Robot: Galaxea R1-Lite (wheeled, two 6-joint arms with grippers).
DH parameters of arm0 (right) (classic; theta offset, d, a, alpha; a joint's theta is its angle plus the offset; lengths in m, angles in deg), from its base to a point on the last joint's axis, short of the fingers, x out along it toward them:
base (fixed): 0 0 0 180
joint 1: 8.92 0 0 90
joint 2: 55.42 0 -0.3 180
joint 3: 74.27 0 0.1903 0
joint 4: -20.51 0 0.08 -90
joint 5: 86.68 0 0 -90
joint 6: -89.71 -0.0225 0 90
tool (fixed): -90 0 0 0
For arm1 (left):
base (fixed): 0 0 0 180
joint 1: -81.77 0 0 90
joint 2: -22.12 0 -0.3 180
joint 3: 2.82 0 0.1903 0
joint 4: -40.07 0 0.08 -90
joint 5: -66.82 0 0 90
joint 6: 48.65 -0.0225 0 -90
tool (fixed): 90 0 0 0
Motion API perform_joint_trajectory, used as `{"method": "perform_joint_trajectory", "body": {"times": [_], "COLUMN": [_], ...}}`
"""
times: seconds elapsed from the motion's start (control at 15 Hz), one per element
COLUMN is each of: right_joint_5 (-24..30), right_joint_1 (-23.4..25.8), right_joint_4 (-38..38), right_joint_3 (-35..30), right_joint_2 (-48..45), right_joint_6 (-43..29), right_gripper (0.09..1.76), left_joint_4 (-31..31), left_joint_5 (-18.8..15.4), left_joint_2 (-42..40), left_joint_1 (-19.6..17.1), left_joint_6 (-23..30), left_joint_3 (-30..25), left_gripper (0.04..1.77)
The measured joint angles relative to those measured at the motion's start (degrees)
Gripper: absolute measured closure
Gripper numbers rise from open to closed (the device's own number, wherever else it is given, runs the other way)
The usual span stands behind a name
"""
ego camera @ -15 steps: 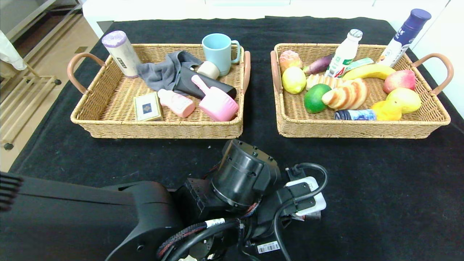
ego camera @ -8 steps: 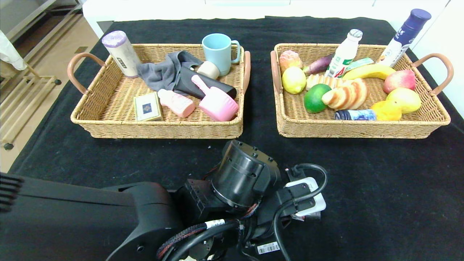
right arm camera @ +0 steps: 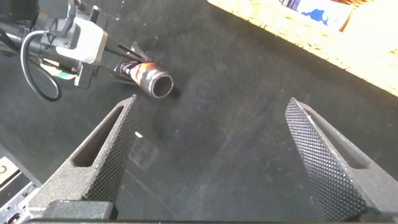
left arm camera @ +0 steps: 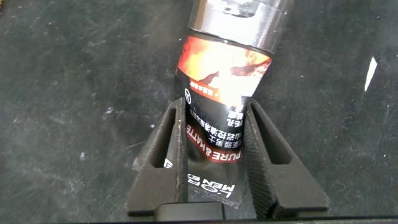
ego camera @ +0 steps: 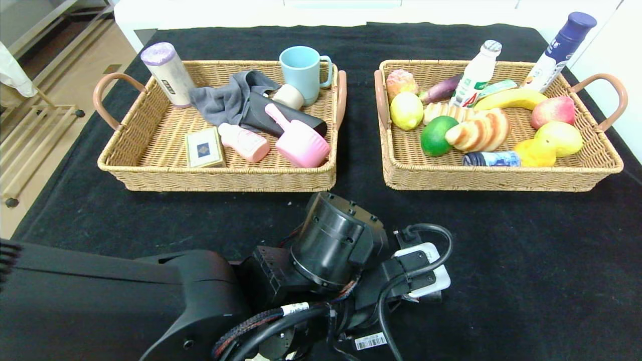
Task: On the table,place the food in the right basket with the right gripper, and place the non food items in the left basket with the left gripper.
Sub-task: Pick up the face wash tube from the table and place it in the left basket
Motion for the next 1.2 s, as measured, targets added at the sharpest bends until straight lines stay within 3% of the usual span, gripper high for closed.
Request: {"method": "perform_joint_trajectory", "body": {"times": [0.4,1.2], "right_joint_5": [0.02,-0.16], "right_joint_1": [0.07,0.24], "right_joint_4": [0.24,0.71], "right_joint_3": [0.22,-0.07], "right_joint_2": [-0.61,-0.56], "right_joint_6": [-0.29,-0.21], "right_gripper": [0.14,0.14], "left_joint_4": [-0.01,0.21], "left_joint_5": [-0.27,0.45], "left_joint_2": [-2.97,-8.52], "left_joint_1": [0.09,1.02], "left_joint_6": [1.65,3.34], "left_joint_3": [-0.8,-1.95], "left_gripper": [1.4,1.43]}}
